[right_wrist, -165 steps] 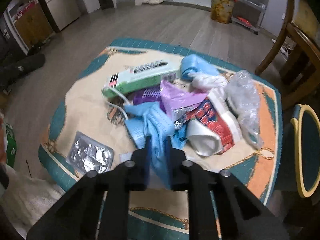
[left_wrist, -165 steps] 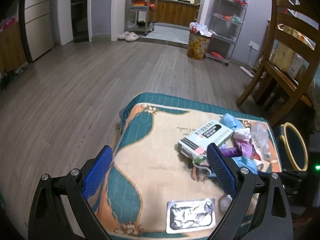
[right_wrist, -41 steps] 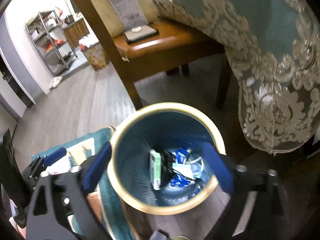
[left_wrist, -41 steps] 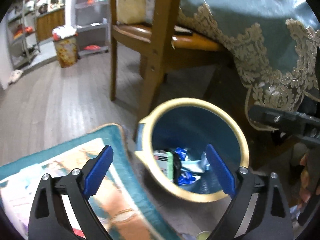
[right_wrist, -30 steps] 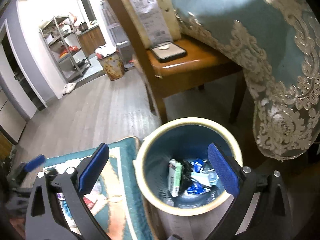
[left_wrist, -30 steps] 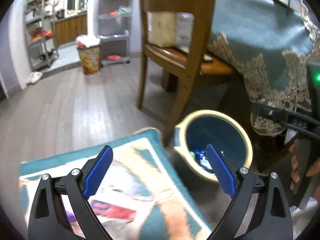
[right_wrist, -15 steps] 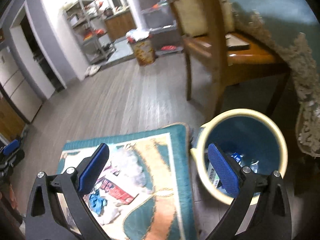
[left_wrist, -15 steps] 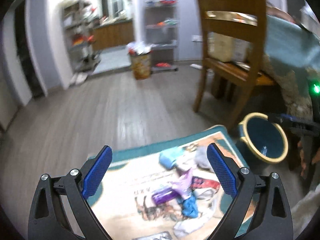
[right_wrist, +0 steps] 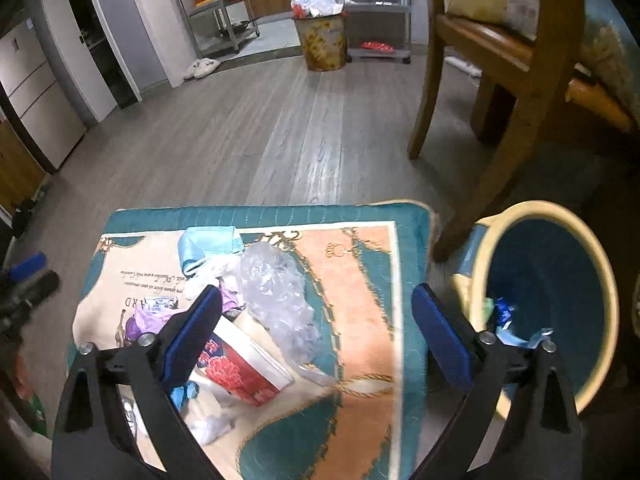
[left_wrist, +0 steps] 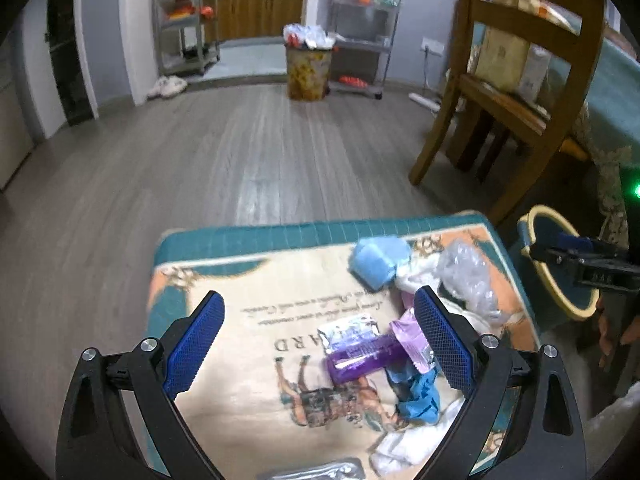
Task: Collect trash
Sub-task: 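Grasp the pink wrapper with the left gripper while the right grasps the clear plastic bag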
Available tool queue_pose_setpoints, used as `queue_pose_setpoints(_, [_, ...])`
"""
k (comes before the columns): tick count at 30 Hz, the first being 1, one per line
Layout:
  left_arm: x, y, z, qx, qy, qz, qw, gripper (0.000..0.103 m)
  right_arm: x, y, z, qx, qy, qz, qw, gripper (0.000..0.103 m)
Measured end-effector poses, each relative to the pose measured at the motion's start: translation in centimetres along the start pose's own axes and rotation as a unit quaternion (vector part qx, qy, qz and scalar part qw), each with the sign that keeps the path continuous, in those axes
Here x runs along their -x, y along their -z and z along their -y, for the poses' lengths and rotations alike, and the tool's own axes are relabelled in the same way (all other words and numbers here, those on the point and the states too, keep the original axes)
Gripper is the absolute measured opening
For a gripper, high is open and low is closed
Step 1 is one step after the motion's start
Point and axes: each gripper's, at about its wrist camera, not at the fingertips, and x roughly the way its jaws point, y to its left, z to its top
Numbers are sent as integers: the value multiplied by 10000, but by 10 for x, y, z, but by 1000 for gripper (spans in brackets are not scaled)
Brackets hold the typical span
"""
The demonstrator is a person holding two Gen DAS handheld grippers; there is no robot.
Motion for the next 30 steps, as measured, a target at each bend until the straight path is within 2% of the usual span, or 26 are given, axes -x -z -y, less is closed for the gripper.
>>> queue_pose_setpoints(2, [-13, 5, 9, -38, 136, -143, 9998, 95, -14, 2, 0, -5, -89, -159, 9998, 87])
queue_pose_setpoints(4, [-25, 11, 21, -148, 284, -347, 9989, 95, -27, 5, 0, 84, -133, -400, 9991, 75])
queue_pose_setpoints(8, [-38, 19, 52, -637, 498, -598, 9949, 93, -49, 11, -2, 287, -445, -760, 9957, 66])
queue_pose_setpoints(10, [-44, 20, 61, -711, 559, -697, 9935, 91, -57, 13, -3, 332, -581, -883, 9938, 59])
queue_pose_setpoints(13, [-56, 21, 63, -641, 709, -946, 9909, 81, -68, 16, -5, 309, -624, -1046, 9921, 54])
queue_pose_setpoints(15, [-61, 22, 63, -661, 747, -1075, 9892, 71, -72, 18, -7, 346, -699, -1131, 9905, 44])
queue_pose_setpoints(16, [-65, 23, 64, -651, 793, -1171, 9878, 68, -75, 21, -10, 398, -699, -1177, 9898, 35])
queue_pose_setpoints(17, [-68, 23, 64, -624, 854, -1257, 9864, 60, -77, 23, -11, 441, -710, -1210, 9891, 30])
queue_pose_setpoints(20, [-75, 24, 67, -628, 993, -1476, 9820, 37, -75, 21, -9, 393, -714, -1203, 9894, 26])
queue_pose_setpoints(23, [-72, 22, 74, -811, 924, -1427, 9821, 32, -69, 20, -6, 299, -750, -1156, 9900, 24])
queue_pose_setpoints(30, [-39, 12, 86, -1093, 980, -1036, 9837, 31, -40, 14, -1, 245, -731, -933, 9927, 23])
